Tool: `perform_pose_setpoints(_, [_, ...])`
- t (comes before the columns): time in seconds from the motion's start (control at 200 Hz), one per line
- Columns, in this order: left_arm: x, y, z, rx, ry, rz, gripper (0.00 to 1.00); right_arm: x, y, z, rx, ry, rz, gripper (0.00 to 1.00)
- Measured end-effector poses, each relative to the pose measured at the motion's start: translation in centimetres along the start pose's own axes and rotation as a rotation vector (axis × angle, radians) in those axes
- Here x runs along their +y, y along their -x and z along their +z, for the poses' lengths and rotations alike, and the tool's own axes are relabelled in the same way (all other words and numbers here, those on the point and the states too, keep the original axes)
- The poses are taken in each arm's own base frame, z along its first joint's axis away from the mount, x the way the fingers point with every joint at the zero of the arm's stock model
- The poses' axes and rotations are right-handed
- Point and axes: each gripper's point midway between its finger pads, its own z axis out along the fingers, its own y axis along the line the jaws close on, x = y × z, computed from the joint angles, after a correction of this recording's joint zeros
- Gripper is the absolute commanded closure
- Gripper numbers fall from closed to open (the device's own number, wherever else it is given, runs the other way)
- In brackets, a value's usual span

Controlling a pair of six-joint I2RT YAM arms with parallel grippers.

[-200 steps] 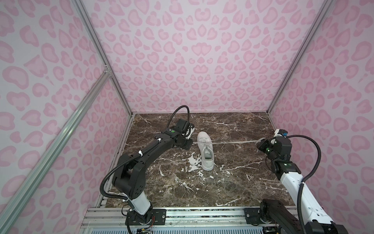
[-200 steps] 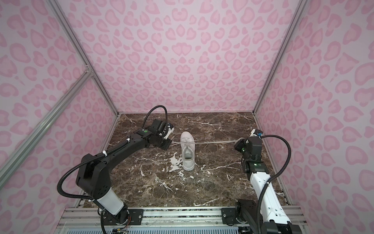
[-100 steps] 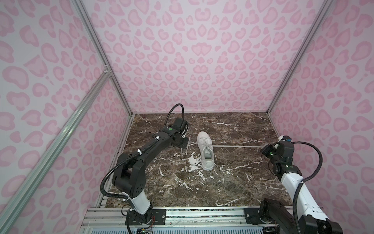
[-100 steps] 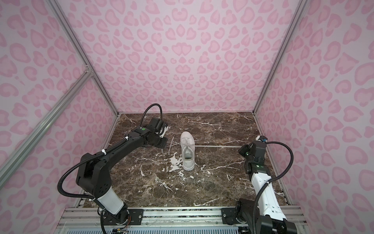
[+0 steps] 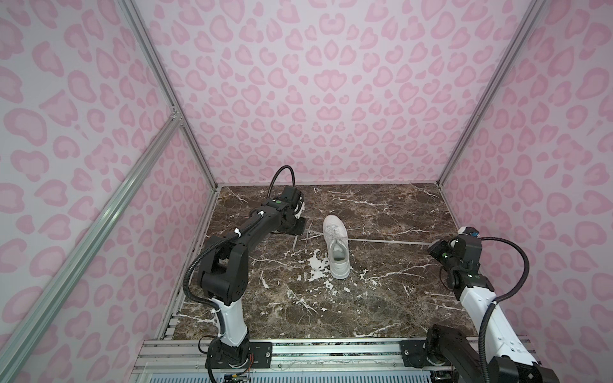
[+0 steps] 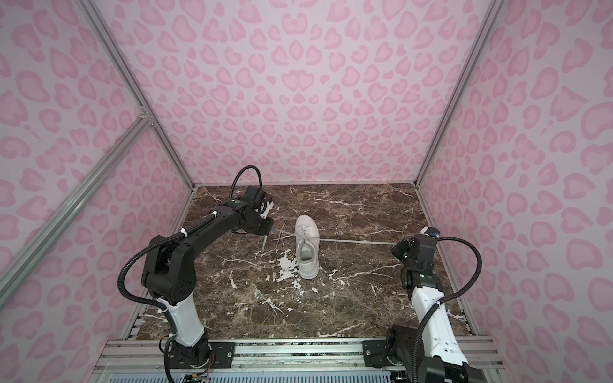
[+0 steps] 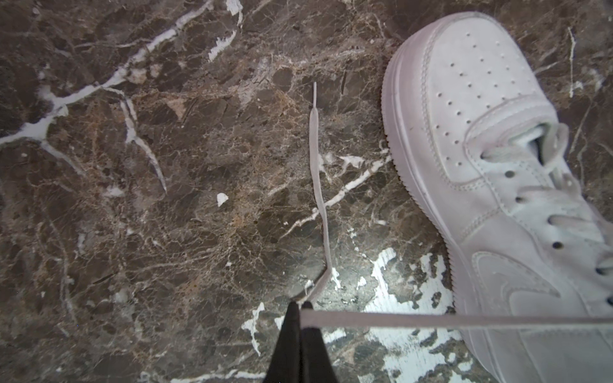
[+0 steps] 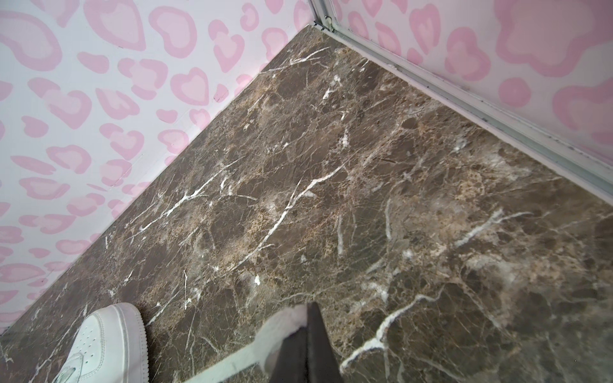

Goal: Tie the shoes

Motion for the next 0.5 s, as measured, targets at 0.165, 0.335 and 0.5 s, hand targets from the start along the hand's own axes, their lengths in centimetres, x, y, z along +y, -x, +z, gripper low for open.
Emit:
perform_pose_setpoints(0.165, [-0.4, 0.8, 1.0, 0.007, -0.027, 0.01, 0.97, -1.1, -0.6, 0.0, 0.0, -0.032, 0.022, 0.99])
perform_pose_setpoints(0.335, [0.1, 0.2, 2.1, 0.04, -0.035, -0.013, 0.97, -1.9, -1.2, 0.2, 0.017, -0.049, 0.049, 0.99])
perform_pose_setpoints(0.5, [0.2, -0.1, 3.2, 0.069, -0.064, -0.035, 0.97, -2.5, -1.4, 0.3, 0.023, -0.056, 0.079, 1.0])
